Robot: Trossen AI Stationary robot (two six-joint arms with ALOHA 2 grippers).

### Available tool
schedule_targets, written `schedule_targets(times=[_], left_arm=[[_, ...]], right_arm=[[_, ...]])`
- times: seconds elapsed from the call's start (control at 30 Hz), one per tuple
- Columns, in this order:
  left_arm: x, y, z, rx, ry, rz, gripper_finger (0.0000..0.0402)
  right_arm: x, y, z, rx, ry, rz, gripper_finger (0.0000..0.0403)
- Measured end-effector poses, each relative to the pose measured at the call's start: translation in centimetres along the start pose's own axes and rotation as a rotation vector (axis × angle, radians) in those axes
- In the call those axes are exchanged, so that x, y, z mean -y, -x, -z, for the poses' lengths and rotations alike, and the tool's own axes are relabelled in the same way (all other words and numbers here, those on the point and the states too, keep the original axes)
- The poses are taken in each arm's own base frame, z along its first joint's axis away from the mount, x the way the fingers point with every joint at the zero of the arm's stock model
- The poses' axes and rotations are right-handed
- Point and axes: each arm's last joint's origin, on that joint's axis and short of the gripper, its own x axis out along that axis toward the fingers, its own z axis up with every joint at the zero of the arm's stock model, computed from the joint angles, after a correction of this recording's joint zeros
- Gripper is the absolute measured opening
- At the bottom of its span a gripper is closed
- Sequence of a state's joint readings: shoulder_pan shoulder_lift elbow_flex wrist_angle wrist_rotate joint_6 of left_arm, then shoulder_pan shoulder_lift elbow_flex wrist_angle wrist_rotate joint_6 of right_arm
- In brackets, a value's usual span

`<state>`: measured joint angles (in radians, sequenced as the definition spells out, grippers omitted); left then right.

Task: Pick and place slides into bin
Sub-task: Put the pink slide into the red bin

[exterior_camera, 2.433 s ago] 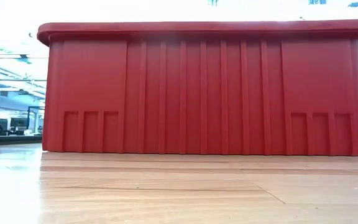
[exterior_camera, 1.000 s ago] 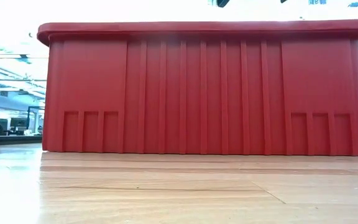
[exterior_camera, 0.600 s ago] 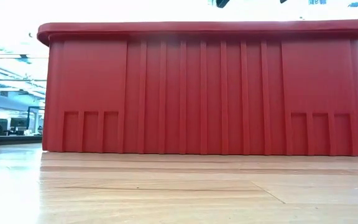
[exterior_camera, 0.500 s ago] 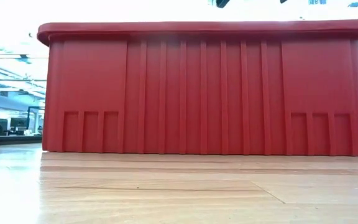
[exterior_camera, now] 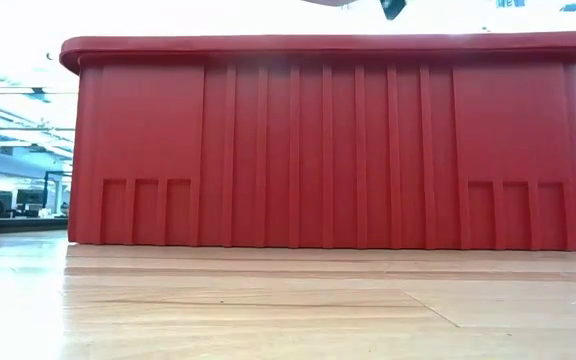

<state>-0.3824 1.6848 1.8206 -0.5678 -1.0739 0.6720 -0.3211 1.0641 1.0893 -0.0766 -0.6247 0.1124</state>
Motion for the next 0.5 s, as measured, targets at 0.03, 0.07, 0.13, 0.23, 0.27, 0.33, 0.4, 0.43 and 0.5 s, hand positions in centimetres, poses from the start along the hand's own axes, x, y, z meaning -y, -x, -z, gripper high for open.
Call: schedule_targets(times=[0.03,0.07,0.13,0.23,0.27,0.33,0.4,0.43,0.5], left_arm=[[0.1,0.1,0.0,-0.002,0.004,-0.005,0.0123],[0.1,0.2,-0.1,-0.004,0.005,-0.009,0.0123],[0.1,0.4,-0.1,-0.001,0.004,-0.009,0.0124],[0.1,0.4,-0.1,-0.002,0.009,-0.009,0.0124],[0.1,0.4,-0.1,-0.002,0.017,-0.009,0.0124],[0.1,0.4,-0.1,-0.003,0.036,-0.009,0.0124],[0.1,0.2,0.0,-0.006,0.059,-0.011,0.0124],[0.0,0.2,0.0,-0.008,0.071,-0.012,0.0124],[-0.1,0.0,0.1,-0.012,0.096,-0.015,0.0124]], right_arm=[[0.0,0.7,-0.1,-0.003,0.001,0.027,0.0001],[0.0,1.5,-0.1,-0.011,0.001,0.06,0.0001],[-0.1,2.9,0.0,-0.034,0.003,0.105,0.0001],[-0.3,4.8,0.5,-0.094,0.011,0.158,0.0001],[-0.4,5.4,0.8,-0.12,0.017,0.173,0.0001],[-0.6,6.4,1.3,-0.172,0.035,0.198,0.0001],[-0.7,7.1,1.9,-0.224,0.051,0.216,0.0001],[-0.7,7.5,2.1,-0.247,0.058,0.226,0.0001],[-0.7,8.0,2.6,-0.292,0.063,0.243,0.0]])
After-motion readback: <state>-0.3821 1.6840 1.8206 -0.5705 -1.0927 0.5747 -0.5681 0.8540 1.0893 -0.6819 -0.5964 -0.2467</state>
